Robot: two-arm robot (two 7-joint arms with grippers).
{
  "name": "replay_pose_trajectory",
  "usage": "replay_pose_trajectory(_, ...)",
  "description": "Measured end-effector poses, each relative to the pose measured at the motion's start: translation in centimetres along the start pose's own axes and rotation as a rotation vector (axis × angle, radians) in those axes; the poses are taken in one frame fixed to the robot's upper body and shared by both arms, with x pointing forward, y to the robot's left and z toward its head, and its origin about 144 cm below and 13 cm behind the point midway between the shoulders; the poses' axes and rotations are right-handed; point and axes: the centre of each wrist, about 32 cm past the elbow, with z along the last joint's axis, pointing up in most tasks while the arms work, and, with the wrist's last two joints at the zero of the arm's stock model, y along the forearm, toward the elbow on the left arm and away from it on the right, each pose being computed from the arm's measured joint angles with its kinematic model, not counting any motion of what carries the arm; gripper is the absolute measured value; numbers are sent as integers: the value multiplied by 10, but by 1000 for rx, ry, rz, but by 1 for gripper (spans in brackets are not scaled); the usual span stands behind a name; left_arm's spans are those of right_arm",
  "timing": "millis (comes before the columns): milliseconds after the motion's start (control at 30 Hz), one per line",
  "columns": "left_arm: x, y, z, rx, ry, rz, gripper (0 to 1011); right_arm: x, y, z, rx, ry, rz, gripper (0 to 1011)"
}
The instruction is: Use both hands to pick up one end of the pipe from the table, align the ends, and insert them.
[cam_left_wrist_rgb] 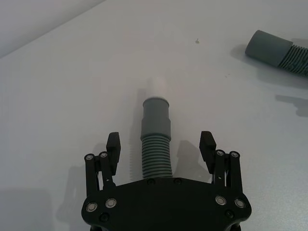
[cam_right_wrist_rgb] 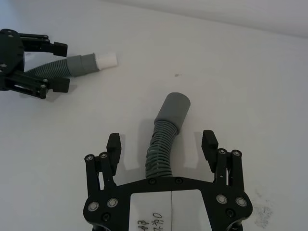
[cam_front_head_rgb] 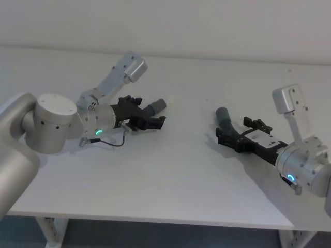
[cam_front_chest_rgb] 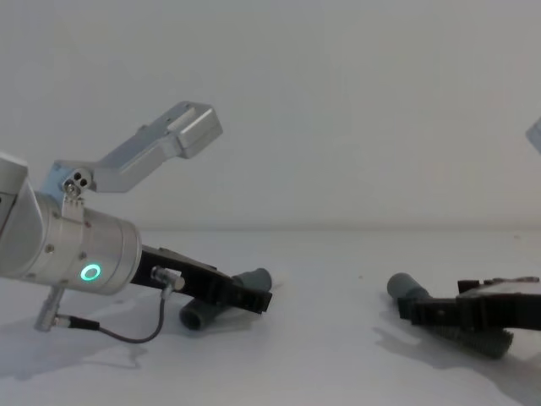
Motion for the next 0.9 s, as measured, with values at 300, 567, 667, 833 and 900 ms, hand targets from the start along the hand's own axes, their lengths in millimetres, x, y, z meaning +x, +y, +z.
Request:
replay_pose_trajectory(300, 1, -1, -1, 4, -3, -4, 1000, -1, 6, -3, -14, -3, -4, 1001)
replay_pose_trajectory(567, 2, -2, -2, 7, -2, -10, 1000, -1, 9, -4, -17, -3, -7, 1001)
replay_pose_trajectory(667, 3, -2, -2, 11, -1, -12, 1000, -1, 9, -4, -18, -3, -8, 1001)
replay_pose_trajectory(833, 5, -3, -2, 23, 2, -18, 1000, -1, 10, -4, -18, -3, -11, 1001)
replay_pose_trajectory(900, 5, -3, -2, 26, 3, -20, 1000, -1, 11, -4, -18, -2, -12, 1001)
